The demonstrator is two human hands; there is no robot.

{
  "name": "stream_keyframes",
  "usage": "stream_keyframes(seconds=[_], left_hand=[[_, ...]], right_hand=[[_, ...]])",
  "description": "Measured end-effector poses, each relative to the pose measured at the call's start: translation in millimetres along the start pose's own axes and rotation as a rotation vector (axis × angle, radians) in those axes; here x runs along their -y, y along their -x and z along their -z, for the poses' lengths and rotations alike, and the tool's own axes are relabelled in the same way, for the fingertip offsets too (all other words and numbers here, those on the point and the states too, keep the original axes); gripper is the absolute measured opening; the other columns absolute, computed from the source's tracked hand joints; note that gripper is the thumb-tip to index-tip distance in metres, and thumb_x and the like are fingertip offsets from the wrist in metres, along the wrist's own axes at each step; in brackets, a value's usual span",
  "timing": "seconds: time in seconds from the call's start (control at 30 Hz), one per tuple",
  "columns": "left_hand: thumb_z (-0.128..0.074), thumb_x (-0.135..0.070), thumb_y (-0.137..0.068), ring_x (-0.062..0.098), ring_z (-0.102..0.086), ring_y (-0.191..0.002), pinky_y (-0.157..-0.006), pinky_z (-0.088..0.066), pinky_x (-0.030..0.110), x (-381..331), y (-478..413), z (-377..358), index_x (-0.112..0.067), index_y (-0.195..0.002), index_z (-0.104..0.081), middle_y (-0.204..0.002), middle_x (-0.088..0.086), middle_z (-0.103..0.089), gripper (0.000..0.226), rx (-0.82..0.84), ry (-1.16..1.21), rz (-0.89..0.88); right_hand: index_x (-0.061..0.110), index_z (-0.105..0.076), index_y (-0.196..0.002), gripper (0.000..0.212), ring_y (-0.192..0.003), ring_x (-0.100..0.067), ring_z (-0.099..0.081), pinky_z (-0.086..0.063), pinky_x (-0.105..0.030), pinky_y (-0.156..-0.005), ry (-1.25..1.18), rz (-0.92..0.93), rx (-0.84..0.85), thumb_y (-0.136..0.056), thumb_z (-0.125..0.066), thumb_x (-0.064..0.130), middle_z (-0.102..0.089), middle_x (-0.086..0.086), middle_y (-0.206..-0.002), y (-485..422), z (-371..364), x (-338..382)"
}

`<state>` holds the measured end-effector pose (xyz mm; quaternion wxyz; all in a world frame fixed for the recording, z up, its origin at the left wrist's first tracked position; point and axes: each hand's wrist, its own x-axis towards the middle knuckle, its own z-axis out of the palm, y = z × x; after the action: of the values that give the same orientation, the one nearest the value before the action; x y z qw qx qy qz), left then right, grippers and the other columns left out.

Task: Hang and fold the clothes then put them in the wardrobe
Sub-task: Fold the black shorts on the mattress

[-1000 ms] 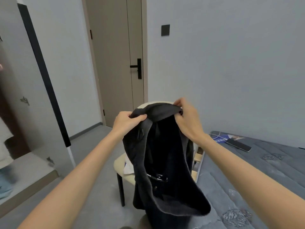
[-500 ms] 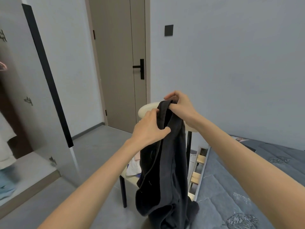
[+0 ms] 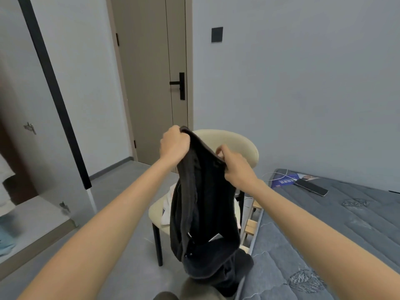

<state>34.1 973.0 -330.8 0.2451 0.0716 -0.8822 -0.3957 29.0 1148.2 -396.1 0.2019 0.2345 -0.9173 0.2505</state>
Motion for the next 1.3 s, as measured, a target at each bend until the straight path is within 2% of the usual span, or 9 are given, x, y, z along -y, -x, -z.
stream_keyframes(seconds=[0.1,0.2,0.37,0.6,0.7,0.8,0.93,1.07,1.3], left_hand=[[-0.032,-0.002,-0.090,0.025,-0.048,-0.092,-0.074,-0.036,0.031,7.4,-9.8,25.2,-0.002,-0.114,-0.056,-0.116,0.016,-0.058,0.034,-0.153,0.238,0.173],[-0.029,-0.002,-0.092,0.029,-0.049,-0.116,-0.090,-0.040,0.033,23.7,-20.1,57.6,0.000,-0.129,-0.047,-0.132,0.015,-0.050,0.041,-0.333,0.452,0.331],[-0.028,-0.003,-0.095,0.026,-0.039,-0.131,-0.103,-0.034,0.032,52.0,-27.0,94.9,-0.004,-0.142,-0.033,-0.145,0.009,-0.038,0.047,-0.492,0.574,0.438],[-0.031,0.004,-0.092,0.023,-0.047,-0.096,-0.083,-0.040,0.032,107.4,-11.6,140.6,-0.017,-0.128,-0.044,-0.135,0.010,-0.038,0.044,-0.611,0.294,0.354],[-0.034,-0.004,-0.098,0.036,-0.051,-0.101,-0.087,-0.042,0.040,140.4,2.7,151.5,-0.013,-0.125,-0.051,-0.132,0.016,-0.040,0.034,-0.595,0.043,0.344],[-0.035,-0.016,-0.101,0.042,-0.051,-0.112,-0.093,-0.042,0.047,168.6,9.1,162.2,-0.009,-0.127,-0.049,-0.128,0.020,-0.050,0.030,-0.551,-0.061,0.434],[-0.039,-0.020,-0.101,0.043,-0.050,-0.115,-0.089,-0.049,0.051,178.8,6.9,172.8,-0.003,-0.132,-0.046,-0.128,0.021,-0.052,0.036,-0.449,0.151,0.636],[-0.055,-0.017,-0.094,0.033,-0.057,-0.096,-0.078,-0.047,0.038,173.0,4.3,168.5,-0.003,-0.103,-0.064,-0.112,0.017,-0.063,0.018,-0.432,0.285,0.546],[-0.065,-0.013,-0.084,0.005,-0.049,-0.061,-0.053,-0.040,0.021,145.7,-5.9,146.9,-0.020,-0.075,-0.063,-0.069,-0.012,-0.057,0.011,-0.437,0.268,0.390]], right_hand=[[0.017,-0.043,-0.115,0.047,-0.070,-0.020,-0.047,-0.022,-0.021,-0.045,0.167,-0.113,0.020,-0.077,-0.055,-0.008,-0.056,-0.002,-0.086,14.7,-18.9,-19.3],[0.014,-0.050,-0.113,0.038,-0.082,-0.029,-0.053,-0.034,-0.028,-0.054,0.239,-0.360,0.082,-0.079,-0.052,-0.004,-0.060,-0.009,-0.099,22.2,-21.4,-36.6],[0.010,-0.054,-0.094,0.015,-0.065,-0.025,-0.048,-0.037,-0.027,-0.055,0.172,-0.477,-0.019,-0.081,-0.050,0.003,-0.052,-0.005,-0.074,8.0,-9.0,-33.9],[0.017,-0.048,-0.110,0.031,-0.079,-0.022,-0.048,-0.041,-0.031,-0.061,-0.810,-0.629,-0.261,-0.089,-0.033,-0.001,-0.051,-0.008,-0.092,-58.4,8.8,26.8],[0.020,-0.052,-0.105,0.030,-0.087,-0.023,-0.050,-0.045,-0.031,-0.064,-1.011,-0.660,-0.310,-0.089,-0.035,0.001,-0.055,-0.007,-0.096,-74.3,6.5,51.5],[0.017,-0.060,-0.113,0.037,-0.097,-0.027,-0.054,-0.054,-0.040,-0.080,-0.848,-0.585,-0.285,-0.089,-0.034,0.005,-0.060,-0.006,-0.105,-83.4,-0.6,64.7],[0.017,-0.055,-0.085,0.016,-0.085,-0.026,-0.050,-0.040,-0.033,-0.068,-0.220,-0.333,-0.196,-0.084,-0.043,0.006,-0.053,-0.007,-0.100,-80.8,-9.9,66.6],[0.020,-0.058,-0.099,0.026,-0.093,-0.028,-0.057,-0.034,-0.031,-0.069,0.494,-0.037,0.057,-0.083,-0.048,0.002,-0.060,-0.004,-0.094,-61.1,-30.1,66.4],[0.023,-0.063,-0.105,0.032,-0.103,-0.026,-0.057,-0.037,-0.032,-0.068,0.546,0.153,0.433,-0.086,-0.047,0.001,-0.063,-0.004,-0.109,-48.0,-75.4,76.1]])
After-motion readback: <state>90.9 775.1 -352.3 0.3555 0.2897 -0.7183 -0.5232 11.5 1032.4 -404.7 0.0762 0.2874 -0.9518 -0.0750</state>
